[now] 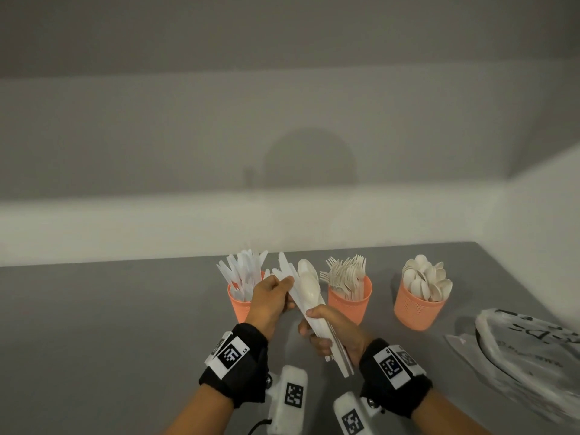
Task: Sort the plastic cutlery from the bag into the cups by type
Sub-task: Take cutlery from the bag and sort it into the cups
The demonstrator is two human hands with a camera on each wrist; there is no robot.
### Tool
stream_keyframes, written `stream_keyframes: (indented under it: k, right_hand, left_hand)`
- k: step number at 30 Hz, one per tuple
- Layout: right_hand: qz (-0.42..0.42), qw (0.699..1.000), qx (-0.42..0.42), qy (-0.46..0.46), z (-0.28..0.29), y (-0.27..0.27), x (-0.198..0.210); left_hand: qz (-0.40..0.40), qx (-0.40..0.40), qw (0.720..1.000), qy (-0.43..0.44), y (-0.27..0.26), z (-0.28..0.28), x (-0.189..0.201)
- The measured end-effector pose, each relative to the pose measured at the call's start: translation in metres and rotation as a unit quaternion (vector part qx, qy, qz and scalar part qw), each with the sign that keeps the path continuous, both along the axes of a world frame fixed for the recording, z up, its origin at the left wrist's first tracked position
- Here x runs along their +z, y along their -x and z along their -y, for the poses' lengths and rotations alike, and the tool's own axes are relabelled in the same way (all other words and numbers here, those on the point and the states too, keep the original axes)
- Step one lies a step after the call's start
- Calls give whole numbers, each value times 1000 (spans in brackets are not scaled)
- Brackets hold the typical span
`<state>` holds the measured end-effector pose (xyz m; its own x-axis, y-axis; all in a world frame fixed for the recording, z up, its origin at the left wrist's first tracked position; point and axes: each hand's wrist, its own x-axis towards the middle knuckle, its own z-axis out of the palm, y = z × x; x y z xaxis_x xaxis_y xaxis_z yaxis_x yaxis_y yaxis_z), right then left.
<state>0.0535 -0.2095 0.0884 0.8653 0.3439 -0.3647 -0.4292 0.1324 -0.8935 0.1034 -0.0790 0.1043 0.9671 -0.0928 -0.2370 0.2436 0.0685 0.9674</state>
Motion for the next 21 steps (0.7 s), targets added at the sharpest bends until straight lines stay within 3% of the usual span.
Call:
stream_keyframes:
  k: [7, 11, 13, 17, 21]
  right_hand:
    - [16, 998, -62, 10, 3, -2, -11]
    - [12, 999, -43, 16, 4, 1, -8]
    - [4, 999, -32, 30, 5, 3, -7]
    - [-4, 999, -34, 15, 7, 3, -8]
    - [22, 997, -69, 38, 9, 2, -8]
  left_hand:
    - [-58, 55, 992, 97, -7, -5, 0]
    - [-80, 122, 963, 226, -15, -4, 0]
    - [-69, 165, 952, 250, -20, -6, 7]
    - [-24, 179, 968, 173, -26, -14, 20]
    - [13, 103, 995, 11, -19, -10, 20]
